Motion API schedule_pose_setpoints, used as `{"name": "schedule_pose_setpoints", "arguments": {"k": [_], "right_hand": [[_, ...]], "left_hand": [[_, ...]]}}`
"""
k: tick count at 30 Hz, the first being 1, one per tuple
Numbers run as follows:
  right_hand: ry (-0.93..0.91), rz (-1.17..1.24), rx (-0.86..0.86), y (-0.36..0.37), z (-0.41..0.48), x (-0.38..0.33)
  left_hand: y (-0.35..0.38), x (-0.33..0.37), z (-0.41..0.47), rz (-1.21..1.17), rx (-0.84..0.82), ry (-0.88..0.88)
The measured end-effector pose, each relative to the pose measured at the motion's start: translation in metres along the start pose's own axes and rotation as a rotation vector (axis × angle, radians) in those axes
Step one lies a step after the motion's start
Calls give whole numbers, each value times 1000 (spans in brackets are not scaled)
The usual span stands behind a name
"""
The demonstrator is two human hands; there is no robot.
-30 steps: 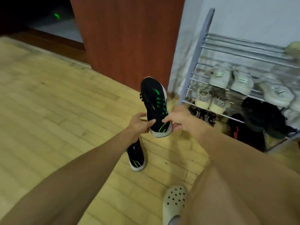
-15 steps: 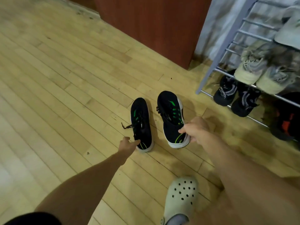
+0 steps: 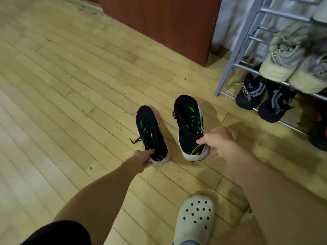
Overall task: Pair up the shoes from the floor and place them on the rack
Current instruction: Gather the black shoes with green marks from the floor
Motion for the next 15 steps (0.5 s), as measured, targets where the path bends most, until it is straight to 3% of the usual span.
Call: {"name": "schedule_pose_setpoints", "arguments": {"k": [5,15], "right_hand": [[3,173,-76,3,-34,-1],[-221,208,37,-39,-130,-18]], "left_hand": [[-2,16,-35,-151,-118,73],[-49,59,-140,-133,-139,340]]}}
Point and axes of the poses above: each hand's wrist, its own z-axis towards the middle knuckle, its own y-axis out of the palm, x = y × z, the point moved 5 cm from there along z, towards the middle knuckle, and after that the axes turned 1 degree about -z, right-handed, at the moved point
